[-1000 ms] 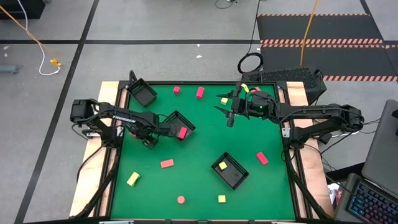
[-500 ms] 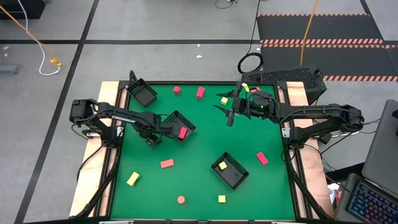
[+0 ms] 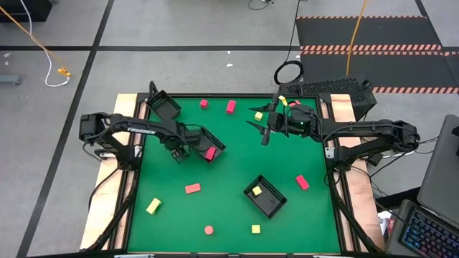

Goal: Sort & place blocks by color
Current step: Put the light orange block into the top black bin

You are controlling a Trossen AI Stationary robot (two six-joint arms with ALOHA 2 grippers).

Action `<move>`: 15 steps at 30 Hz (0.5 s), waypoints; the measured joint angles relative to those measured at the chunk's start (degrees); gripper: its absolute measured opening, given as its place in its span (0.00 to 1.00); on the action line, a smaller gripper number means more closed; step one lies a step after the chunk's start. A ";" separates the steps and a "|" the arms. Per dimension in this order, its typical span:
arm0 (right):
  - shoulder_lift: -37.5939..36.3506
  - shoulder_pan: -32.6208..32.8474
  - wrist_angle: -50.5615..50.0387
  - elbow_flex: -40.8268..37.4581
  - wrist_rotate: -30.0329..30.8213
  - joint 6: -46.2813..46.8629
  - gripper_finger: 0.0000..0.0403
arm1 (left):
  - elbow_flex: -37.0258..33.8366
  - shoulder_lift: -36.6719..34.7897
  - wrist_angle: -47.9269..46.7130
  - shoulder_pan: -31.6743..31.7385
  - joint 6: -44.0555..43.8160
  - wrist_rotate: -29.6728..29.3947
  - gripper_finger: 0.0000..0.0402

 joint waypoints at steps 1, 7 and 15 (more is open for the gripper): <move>0.00 0.00 0.01 0.00 0.00 -0.07 0.51 | 0.32 -0.90 -0.55 0.05 2.68 0.02 0.69; 0.00 0.00 0.39 0.00 0.00 -1.05 0.51 | 3.77 -6.31 -2.57 -0.09 15.71 0.11 0.69; 0.00 0.00 -0.39 0.00 0.00 -0.99 0.51 | 5.00 -9.70 -4.23 -1.74 45.30 0.14 0.69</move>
